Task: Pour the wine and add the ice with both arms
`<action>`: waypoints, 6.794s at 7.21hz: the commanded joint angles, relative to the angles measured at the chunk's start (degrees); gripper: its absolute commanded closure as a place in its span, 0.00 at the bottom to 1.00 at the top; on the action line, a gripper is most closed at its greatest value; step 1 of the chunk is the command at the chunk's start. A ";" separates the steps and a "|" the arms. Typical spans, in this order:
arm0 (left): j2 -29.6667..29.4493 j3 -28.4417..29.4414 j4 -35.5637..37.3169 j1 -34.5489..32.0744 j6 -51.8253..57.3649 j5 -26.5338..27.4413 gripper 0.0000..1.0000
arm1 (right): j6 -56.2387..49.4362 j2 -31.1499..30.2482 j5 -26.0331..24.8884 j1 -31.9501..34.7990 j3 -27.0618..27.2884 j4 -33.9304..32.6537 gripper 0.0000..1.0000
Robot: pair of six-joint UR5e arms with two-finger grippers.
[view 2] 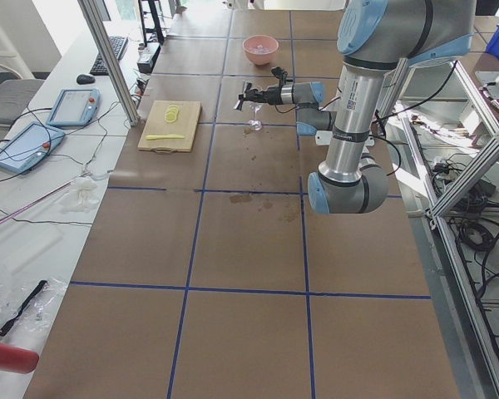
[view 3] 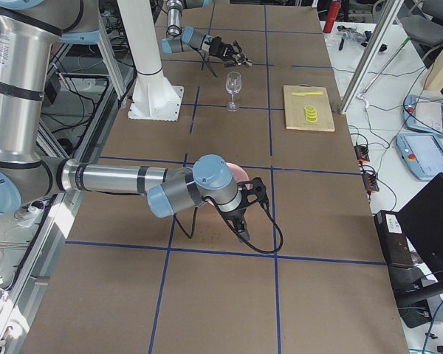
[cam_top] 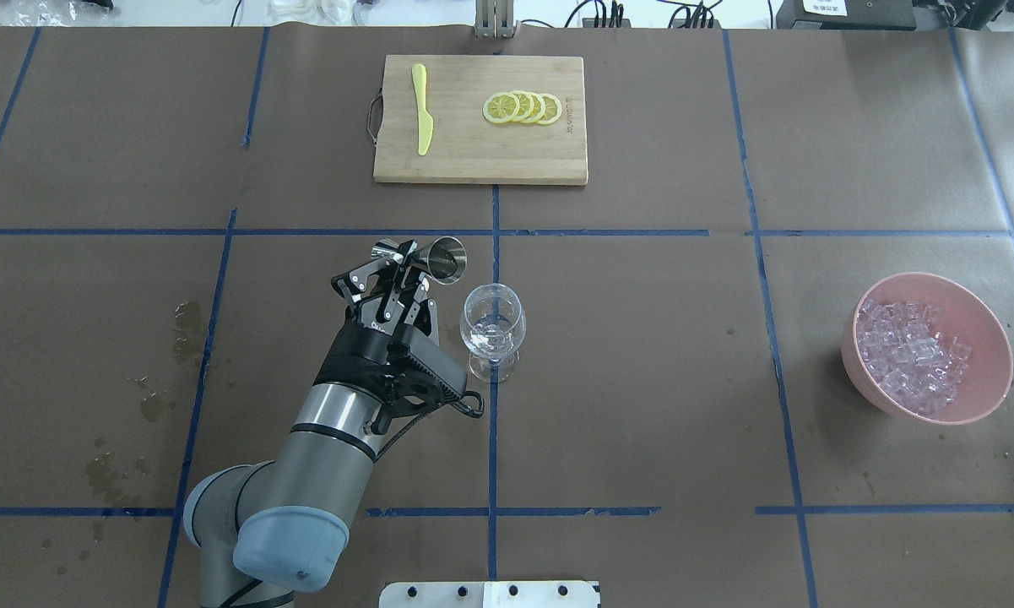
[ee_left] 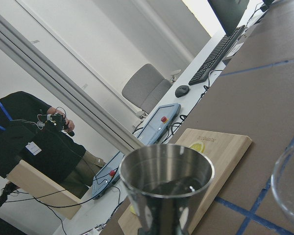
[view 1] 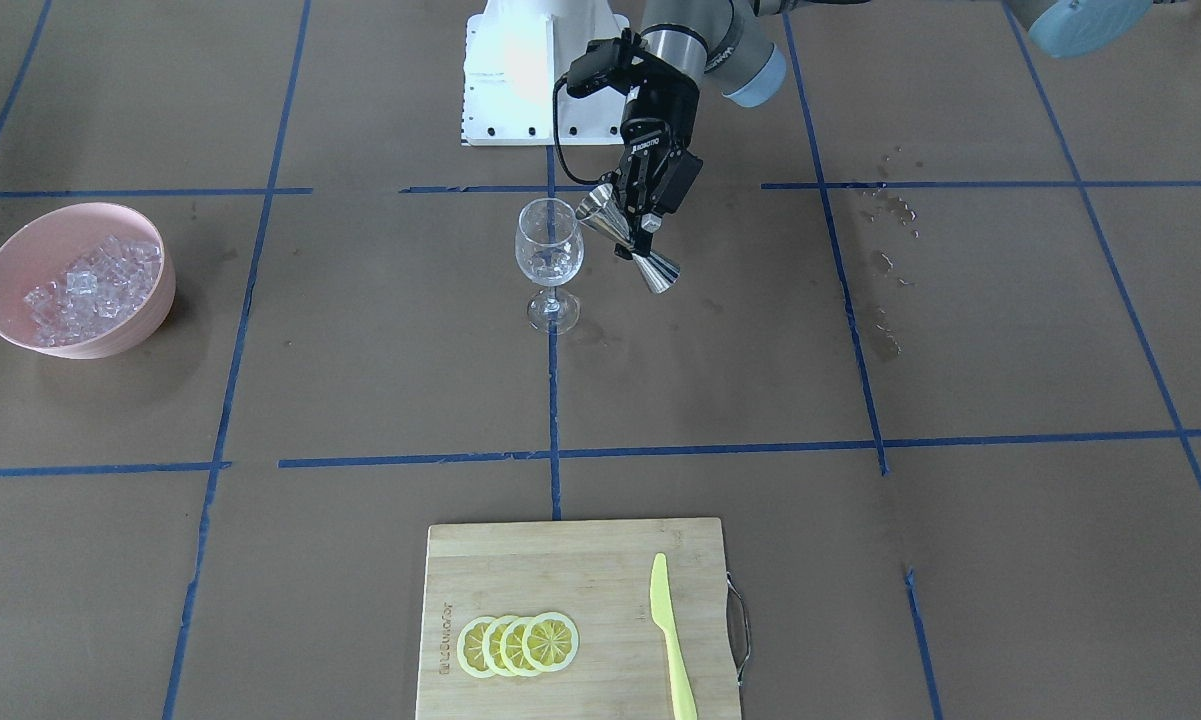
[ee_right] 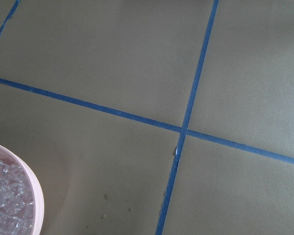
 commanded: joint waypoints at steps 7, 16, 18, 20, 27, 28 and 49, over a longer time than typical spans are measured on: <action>-3.42 -0.60 9.43 3.14 16.93 5.70 1.00 | 0.01 -0.09 0.09 0.00 -0.69 0.00 0.00; -4.38 -1.22 9.08 3.14 37.48 6.93 1.00 | 0.01 -0.18 0.18 0.00 -1.04 0.00 0.00; -4.39 -1.13 8.99 3.14 37.42 6.93 1.00 | 0.01 -0.18 0.18 0.00 -1.04 0.00 0.00; -4.39 -1.13 7.86 3.14 37.50 6.93 1.00 | 0.01 -0.18 0.18 0.00 -1.04 0.00 0.00; 2.45 -1.75 -20.95 -0.88 38.73 -1.91 1.00 | 0.01 -0.09 0.18 0.00 -1.13 0.00 0.00; 5.25 -1.75 -24.38 -2.73 38.65 -5.51 1.00 | 0.01 -0.09 0.26 0.00 -1.22 0.00 0.00; 37.36 13.11 -50.62 -3.54 -50.39 -9.07 1.00 | 0.01 -0.44 0.35 0.09 -5.44 7.03 0.00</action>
